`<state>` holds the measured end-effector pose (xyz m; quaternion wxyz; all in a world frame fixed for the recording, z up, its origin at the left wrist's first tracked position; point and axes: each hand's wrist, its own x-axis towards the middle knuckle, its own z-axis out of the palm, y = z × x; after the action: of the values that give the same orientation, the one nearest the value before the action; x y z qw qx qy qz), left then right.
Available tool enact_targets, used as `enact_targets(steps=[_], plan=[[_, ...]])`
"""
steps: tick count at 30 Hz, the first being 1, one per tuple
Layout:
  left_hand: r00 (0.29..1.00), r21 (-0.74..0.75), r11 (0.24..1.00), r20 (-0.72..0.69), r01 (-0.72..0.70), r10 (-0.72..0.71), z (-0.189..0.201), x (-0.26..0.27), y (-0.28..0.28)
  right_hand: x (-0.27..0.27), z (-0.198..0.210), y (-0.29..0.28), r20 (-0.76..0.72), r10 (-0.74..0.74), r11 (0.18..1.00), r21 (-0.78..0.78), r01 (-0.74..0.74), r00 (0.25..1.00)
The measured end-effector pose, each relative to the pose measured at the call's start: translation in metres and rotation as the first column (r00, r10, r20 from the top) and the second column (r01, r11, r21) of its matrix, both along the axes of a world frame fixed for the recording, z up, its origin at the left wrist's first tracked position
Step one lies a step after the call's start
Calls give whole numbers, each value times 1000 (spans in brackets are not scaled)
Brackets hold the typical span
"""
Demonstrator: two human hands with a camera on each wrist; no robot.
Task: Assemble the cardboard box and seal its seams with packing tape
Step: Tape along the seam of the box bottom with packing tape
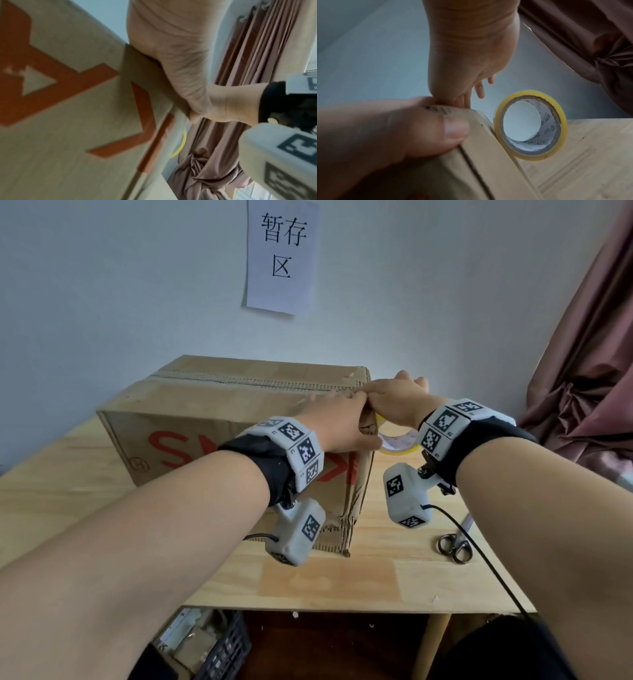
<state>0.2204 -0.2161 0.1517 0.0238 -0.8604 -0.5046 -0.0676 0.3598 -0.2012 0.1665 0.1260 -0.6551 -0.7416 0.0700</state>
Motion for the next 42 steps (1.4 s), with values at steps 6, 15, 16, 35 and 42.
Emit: enact_targets(steps=[6, 15, 16, 35, 42], plan=[[975, -131, 977, 167, 169, -146, 11, -21, -15, 14, -2, -18, -23, -23, 994, 110, 26, 999], [984, -206, 962, 42, 180, -175, 20, -67, -17, -4, -2, -18, -80, 150, 978, 155, -136, 985], [987, -194, 969, -16, 156, -162, 20, -73, -14, -7, -2, -18, -84, 164, 976, 159, -149, 983], [964, 168, 984, 249, 51, -92, -14, -80, 55, -26, -29, 29, -198, 268, 950, 215, -225, 943], [969, 191, 976, 203, 102, -140, -10, -81, 70, -31, -32, 26, -482, 173, 930, 367, 18, 859]])
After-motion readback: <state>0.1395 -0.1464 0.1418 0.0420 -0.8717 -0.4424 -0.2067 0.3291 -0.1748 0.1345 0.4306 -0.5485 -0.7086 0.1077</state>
